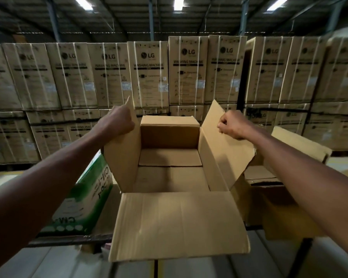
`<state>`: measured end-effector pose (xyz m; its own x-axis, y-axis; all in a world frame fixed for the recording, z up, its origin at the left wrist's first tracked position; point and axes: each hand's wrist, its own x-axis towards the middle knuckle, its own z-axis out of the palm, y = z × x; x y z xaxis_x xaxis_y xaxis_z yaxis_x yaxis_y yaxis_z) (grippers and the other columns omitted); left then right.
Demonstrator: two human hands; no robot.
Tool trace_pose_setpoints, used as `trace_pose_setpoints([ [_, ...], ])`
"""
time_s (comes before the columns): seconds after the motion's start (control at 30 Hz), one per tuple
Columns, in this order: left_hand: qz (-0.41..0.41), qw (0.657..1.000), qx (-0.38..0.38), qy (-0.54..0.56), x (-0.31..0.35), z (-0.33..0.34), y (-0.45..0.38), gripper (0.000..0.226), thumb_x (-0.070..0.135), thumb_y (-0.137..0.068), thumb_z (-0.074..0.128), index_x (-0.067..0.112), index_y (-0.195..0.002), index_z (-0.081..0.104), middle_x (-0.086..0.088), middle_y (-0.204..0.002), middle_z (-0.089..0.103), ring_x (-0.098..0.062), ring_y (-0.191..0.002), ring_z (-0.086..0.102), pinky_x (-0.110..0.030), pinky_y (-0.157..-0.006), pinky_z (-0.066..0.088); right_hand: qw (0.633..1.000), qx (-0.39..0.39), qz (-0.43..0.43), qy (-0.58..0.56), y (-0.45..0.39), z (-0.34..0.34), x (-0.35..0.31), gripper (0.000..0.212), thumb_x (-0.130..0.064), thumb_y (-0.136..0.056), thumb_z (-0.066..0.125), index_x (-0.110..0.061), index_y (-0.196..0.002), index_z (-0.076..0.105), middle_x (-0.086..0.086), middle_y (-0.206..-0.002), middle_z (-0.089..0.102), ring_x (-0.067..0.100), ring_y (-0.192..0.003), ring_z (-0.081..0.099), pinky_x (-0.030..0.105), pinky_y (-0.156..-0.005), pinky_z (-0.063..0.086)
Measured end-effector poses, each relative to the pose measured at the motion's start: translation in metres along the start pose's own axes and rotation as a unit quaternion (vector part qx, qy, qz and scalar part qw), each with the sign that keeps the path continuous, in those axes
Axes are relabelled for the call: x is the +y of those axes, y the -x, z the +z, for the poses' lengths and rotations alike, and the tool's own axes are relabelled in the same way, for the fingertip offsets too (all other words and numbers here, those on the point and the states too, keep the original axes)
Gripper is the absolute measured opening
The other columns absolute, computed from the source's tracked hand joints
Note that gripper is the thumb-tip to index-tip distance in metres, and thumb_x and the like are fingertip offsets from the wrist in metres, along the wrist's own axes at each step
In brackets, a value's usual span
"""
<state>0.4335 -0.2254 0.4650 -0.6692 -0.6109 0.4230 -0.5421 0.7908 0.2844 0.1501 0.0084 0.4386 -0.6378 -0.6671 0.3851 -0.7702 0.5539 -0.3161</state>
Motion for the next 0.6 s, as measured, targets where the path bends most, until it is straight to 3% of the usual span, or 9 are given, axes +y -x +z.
trace_pose_setpoints([
  [0.1,0.024,1.0,0.011,0.008,0.026,-0.024,0.001,0.016,0.004,-0.089,0.065,0.008,-0.074,0.063,-0.008,-0.073,0.065,-0.014,-0.053,0.062,-0.019,-0.039,0.043,1.0,0.025,-0.001,0.002,0.004,-0.033,0.006,0.021,-0.02,-0.102,0.062,-0.015,-0.087,0.076,0.002,-0.084,0.075,0.018,-0.079,0.073,0.037,-0.073,0.062],
  [0.17,0.037,0.999,0.019,0.019,0.046,-0.037,0.002,0.014,0.004,-0.092,0.064,0.007,-0.078,0.064,-0.006,-0.074,0.064,-0.012,-0.054,0.062,-0.015,-0.037,0.041,0.999,0.038,-0.004,0.009,0.006,-0.056,0.013,0.021,-0.021,-0.102,0.063,-0.017,-0.086,0.075,0.001,-0.085,0.075,0.016,-0.078,0.072,0.032,-0.063,0.057],
  [0.3,0.042,0.998,0.041,0.03,0.091,-0.049,0.002,0.011,0.011,-0.094,0.065,0.001,-0.091,0.068,-0.008,-0.078,0.067,-0.015,-0.061,0.065,-0.023,-0.048,0.045,0.998,0.065,-0.007,0.012,0.013,-0.105,0.037,0.017,-0.02,-0.102,0.063,-0.014,-0.092,0.075,0.0,-0.088,0.074,0.01,-0.072,0.065,0.025,-0.054,0.039],
  [0.6,0.065,0.995,0.066,0.047,0.236,-0.031,-0.011,0.014,0.017,-0.094,0.066,0.002,-0.093,0.066,-0.009,-0.079,0.066,-0.015,-0.061,0.062,-0.022,-0.049,0.041,0.995,0.104,0.005,0.01,0.026,-0.196,0.162,0.014,-0.021,-0.102,0.063,-0.012,-0.105,0.073,0.002,-0.094,0.073,0.015,-0.082,0.068,0.026,-0.057,0.042],
])
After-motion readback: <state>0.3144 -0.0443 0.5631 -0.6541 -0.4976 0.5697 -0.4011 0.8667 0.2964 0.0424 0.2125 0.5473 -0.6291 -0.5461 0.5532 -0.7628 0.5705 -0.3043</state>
